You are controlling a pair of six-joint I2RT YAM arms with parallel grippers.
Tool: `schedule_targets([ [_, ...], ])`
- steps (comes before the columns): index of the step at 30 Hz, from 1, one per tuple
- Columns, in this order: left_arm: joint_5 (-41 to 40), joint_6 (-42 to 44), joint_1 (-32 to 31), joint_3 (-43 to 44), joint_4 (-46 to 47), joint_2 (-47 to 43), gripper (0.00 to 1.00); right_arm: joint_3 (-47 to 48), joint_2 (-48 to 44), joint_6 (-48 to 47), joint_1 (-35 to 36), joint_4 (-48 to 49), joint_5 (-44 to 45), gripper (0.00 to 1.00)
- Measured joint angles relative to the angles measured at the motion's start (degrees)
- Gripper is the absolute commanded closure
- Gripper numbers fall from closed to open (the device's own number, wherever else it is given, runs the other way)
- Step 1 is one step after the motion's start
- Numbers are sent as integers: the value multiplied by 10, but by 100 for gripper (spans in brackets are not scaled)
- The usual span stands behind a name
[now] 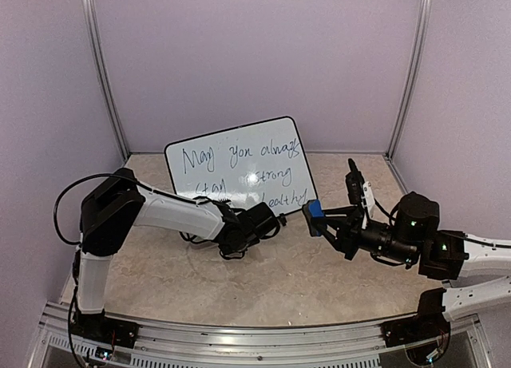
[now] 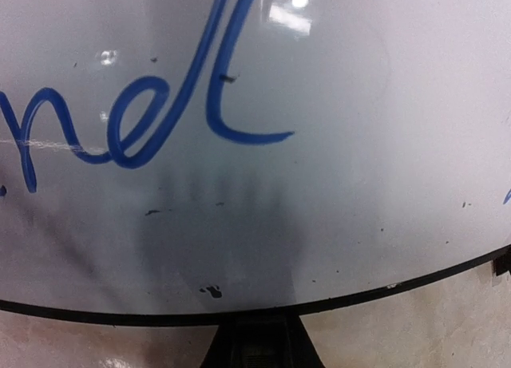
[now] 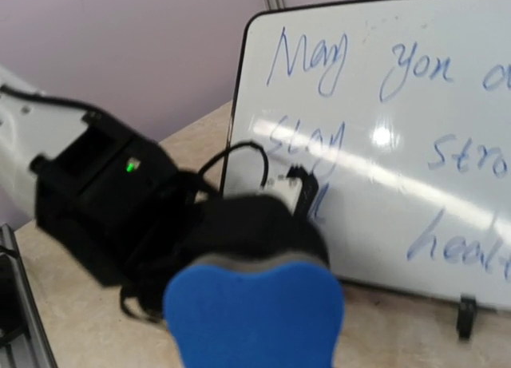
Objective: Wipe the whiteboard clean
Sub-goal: Move the whiteboard to the center of the board.
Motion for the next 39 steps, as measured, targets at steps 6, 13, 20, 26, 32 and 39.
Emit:
schedule_targets([
  [6, 24, -58, -59, -22, -29, -24, 100, 8, -11, 0, 0, -7, -3, 75],
  [13, 47, -123, -115, -21, -48, -31, 81, 29, -11, 0, 0, -22, -9, 76],
  [20, 81, -137, -136, 23, -33, -7, 55, 29, -21, 0, 0, -37, -11, 76],
  [26, 84, -143, -149, 24, -19, -16, 10, 29, -39, 0, 0, -41, -9, 76],
  [32, 89, -154, -175, 16, -43, -34, 1, 30, -29, -4, 0, -42, -9, 76],
  [39, 82, -187, -221, -35, -93, -98, 1, 48, 1, -14, 0, -41, -9, 75],
])
